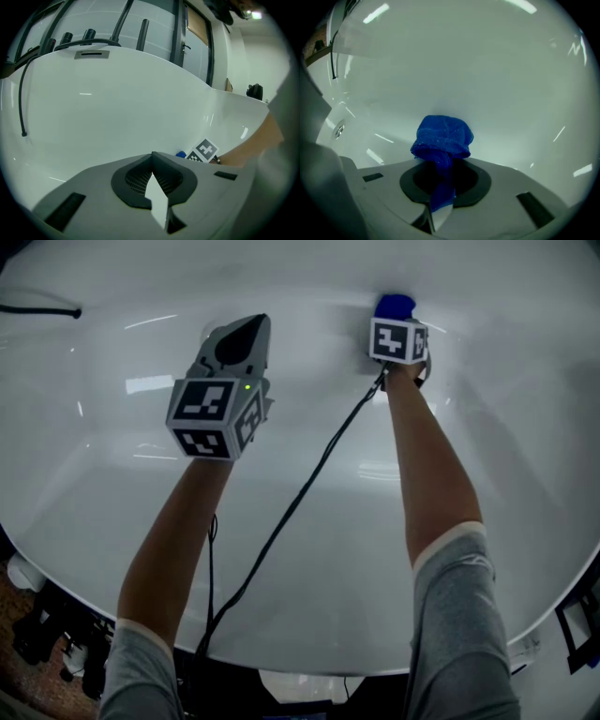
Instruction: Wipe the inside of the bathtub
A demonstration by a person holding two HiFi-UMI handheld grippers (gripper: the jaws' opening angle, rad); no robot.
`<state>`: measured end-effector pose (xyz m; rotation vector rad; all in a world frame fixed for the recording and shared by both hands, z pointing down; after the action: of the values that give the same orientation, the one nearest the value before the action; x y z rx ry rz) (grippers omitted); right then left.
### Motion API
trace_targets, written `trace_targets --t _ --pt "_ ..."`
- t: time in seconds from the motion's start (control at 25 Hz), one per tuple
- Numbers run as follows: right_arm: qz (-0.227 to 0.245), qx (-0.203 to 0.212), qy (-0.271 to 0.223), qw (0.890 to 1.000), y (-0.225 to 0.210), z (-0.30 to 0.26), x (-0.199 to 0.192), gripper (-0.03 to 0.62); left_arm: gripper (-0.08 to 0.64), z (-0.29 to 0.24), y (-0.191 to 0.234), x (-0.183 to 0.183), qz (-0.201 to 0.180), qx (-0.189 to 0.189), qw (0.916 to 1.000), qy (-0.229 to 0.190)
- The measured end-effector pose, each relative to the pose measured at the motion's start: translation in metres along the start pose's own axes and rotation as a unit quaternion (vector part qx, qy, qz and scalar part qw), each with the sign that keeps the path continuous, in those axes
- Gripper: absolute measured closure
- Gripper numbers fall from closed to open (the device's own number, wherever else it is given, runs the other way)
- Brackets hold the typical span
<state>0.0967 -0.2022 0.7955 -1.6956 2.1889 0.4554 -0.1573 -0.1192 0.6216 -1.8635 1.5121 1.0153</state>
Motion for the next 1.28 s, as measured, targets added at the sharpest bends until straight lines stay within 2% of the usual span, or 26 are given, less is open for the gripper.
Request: trace_targets --t 0.08,0.2,0.28,0.56,0.76,1.16,1.28 --pt "0.004 0.007 -0.001 1.000 0.013 -0.002 0.005 0.545 0.555 0.000 -0.003 0.000 0.001 -0.003 1.0000 0.000" --pt "0.013 0.045 -0.012 0.999 0.044 -0.003 0.020 0.544 0.555 0.002 0.000 0.001 -0.003 -0.005 1.0000 -0.002" --pt "0.010 0.055 -0.011 0.998 0.053 0.001 0.027 0.545 0.555 0.004 0.002 0.003 -0.002 0.000 1.0000 -0.002" --pt "0.011 0.062 -0.030 0.998 0.053 0.026 0.051 0.545 0.555 0.012 0.007 0.021 0.003 0.002 1.0000 -0.006" --pt "0.012 0.076 -0.047 0.996 0.053 0.061 0.075 0.545 0.555 0.028 -0.007 0.052 -0.003 -0.008 0.9998 -0.018" --pt "0.021 0.092 -0.071 0.993 0.052 0.136 0.138 0.545 0.555 0.078 0.004 0.111 -0.016 0.011 0.9993 -0.032" --pt "0.028 0.093 -0.083 0.992 0.050 0.161 0.159 0.545 0.555 0.093 0.001 0.123 -0.008 0.015 0.9992 -0.035"
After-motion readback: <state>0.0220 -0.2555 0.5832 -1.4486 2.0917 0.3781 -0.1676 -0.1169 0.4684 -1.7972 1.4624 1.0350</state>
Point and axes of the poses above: the fingertips, and each gripper's own axes: z backward along the fingers, y to its left, x out of its top, the point moved 7 cm from there along z, backward along the fingers, and after that the axes turned 8 degrees about x, right-handed, at the moved point
